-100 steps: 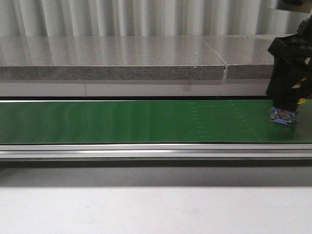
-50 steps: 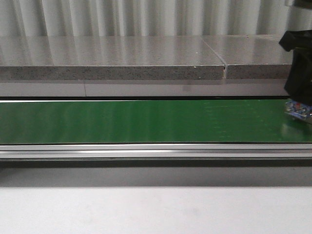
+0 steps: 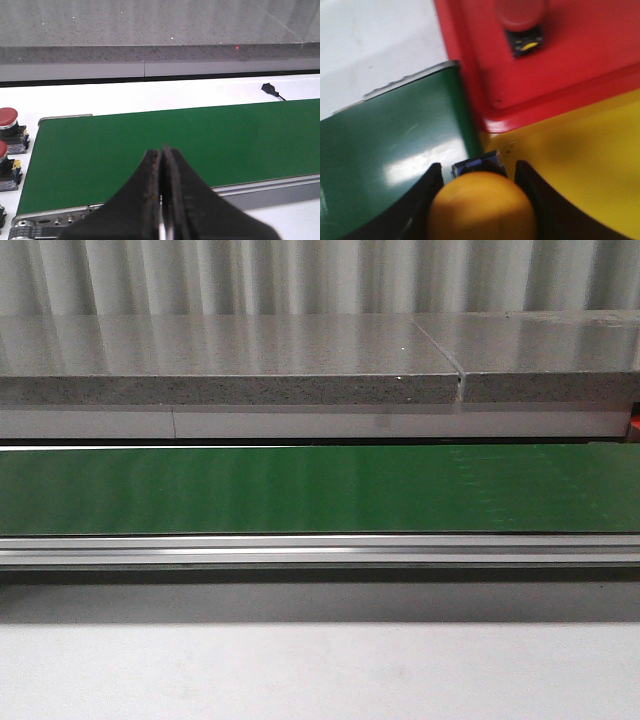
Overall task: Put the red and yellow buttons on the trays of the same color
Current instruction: 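Lower the yellow button into the yellow tray and release it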
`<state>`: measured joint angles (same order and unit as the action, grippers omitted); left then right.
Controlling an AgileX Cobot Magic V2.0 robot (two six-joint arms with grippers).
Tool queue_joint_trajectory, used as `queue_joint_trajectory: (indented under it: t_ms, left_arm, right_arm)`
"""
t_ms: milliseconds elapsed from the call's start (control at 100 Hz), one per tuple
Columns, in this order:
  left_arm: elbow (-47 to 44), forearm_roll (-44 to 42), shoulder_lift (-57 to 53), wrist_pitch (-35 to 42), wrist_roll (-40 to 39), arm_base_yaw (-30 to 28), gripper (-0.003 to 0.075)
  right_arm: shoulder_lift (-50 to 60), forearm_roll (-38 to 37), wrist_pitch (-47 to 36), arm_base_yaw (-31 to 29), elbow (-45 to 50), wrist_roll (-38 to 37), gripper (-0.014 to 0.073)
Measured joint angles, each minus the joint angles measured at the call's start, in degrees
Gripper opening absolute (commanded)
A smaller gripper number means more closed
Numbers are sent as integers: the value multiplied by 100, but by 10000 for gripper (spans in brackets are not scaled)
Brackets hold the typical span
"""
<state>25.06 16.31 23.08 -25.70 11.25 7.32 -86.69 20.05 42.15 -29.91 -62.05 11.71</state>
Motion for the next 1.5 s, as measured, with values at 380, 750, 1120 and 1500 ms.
queue_joint_trajectory:
  t_ms: [380, 750, 1120, 1500]
  left_arm:
    - [0, 0, 0, 0, 0, 0, -20]
    - [0, 0, 0, 0, 0, 0, -20]
    - [0, 0, 0, 0, 0, 0, -20]
    - [0, 0, 0, 0, 0, 0, -20]
  right_arm:
    - [-393, -10, -293, -696, 0, -142, 70]
    - [-1425, -57, -461, -820, 0, -156, 70]
    - [-1561, -59, -477, -870, -36, -184, 419]
    - [-1558, -80, -322, -870, -26, -205, 655]
